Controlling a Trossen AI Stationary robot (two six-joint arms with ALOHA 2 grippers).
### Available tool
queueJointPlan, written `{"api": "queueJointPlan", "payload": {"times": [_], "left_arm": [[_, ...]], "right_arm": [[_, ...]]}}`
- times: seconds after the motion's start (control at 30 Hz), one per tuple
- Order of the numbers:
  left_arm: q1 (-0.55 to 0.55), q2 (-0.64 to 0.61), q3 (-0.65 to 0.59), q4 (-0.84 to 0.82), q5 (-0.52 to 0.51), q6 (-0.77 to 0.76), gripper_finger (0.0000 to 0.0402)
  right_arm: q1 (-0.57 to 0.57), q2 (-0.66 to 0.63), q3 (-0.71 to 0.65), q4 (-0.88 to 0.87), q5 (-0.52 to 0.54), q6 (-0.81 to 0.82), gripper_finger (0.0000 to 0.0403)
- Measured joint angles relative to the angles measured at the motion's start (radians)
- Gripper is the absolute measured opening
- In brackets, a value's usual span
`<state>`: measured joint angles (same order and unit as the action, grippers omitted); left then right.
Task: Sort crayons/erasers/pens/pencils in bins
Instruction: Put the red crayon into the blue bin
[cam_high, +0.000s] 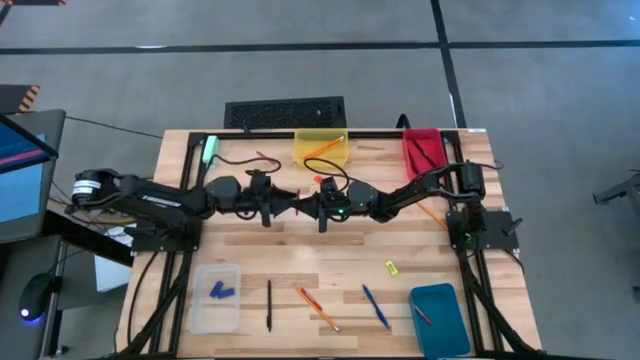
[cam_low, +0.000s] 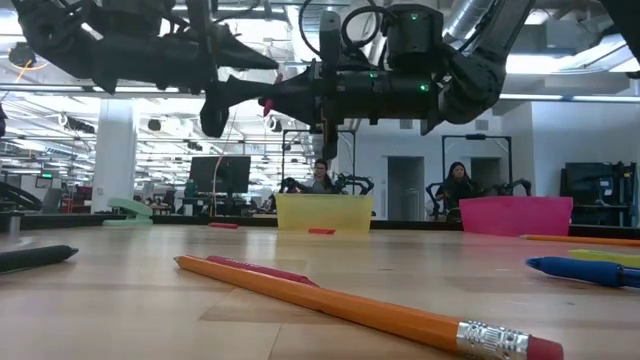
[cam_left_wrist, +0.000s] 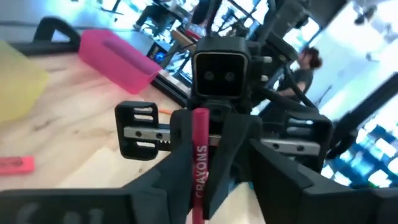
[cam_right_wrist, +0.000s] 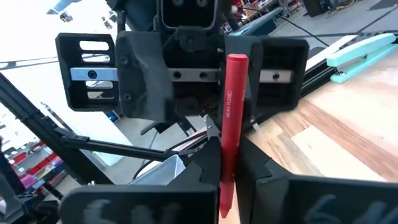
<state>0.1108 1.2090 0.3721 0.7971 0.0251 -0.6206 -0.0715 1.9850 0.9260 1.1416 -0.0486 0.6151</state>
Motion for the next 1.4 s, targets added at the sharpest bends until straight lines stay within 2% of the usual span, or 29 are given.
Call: {"api": "queueJointPlan", "payload": {"times": [0.1,0.2,0.3,0.43,0.57,0.7,0.87,1.0,1.17,1.3,1.4], "left_arm": [[0.002,-0.071,0.001,-0.083,0.006,0.084,0.0155],[0.001,-0.159,0.001,-0.181,-0.021,0.186,0.0156],[0.001,-0.242,0.0,-0.242,-0.076,0.285,0.0146],[0.001,-0.295,-0.037,-0.241,-0.132,0.388,0.0125],[0.022,-0.292,-0.105,-0.169,-0.17,0.383,0.0099],[0.056,-0.282,-0.175,-0.075,-0.192,0.344,0.0071],[0.082,-0.28,-0.226,-0.018,-0.185,0.349,0.0035],[0.083,-0.28,-0.23,-0.031,-0.167,0.39,0.0006],[0.083,-0.28,-0.23,-0.031,-0.162,0.403,0.0004],[0.083,-0.28,-0.23,-0.031,-0.143,0.403,0.0001],[0.083,-0.28,-0.23,-0.031,-0.141,0.404,0.0001]], "right_arm": [[-0.003,-0.004,-0.001,-0.032,-0.002,-0.014,0.0028],[-0.005,-0.047,-0.002,-0.161,-0.002,-0.057,0.0033],[-0.001,-0.128,-0.002,-0.384,-0.003,-0.093,0.0033],[0.037,-0.277,-0.002,-0.744,-0.003,-0.133,0.0031],[0.113,-0.416,-0.002,-1.103,0.015,-0.06,0.0031],[0.23,-0.519,-0.002,-1.396,0.069,0.16,0.0032],[0.448,-0.602,-0.002,-1.626,0.072,0.506,0.0032],[0.636,-0.648,-0.002,-1.697,0.072,0.82,0.0032],[0.861,-0.663,-0.001,-1.709,0.072,1.223,0.0029],[1.008,-0.627,-0.001,-1.79,0.072,1.472,0.003],[1.082,-0.583,-0.002,-1.82,0.072,1.599,0.003]]}}
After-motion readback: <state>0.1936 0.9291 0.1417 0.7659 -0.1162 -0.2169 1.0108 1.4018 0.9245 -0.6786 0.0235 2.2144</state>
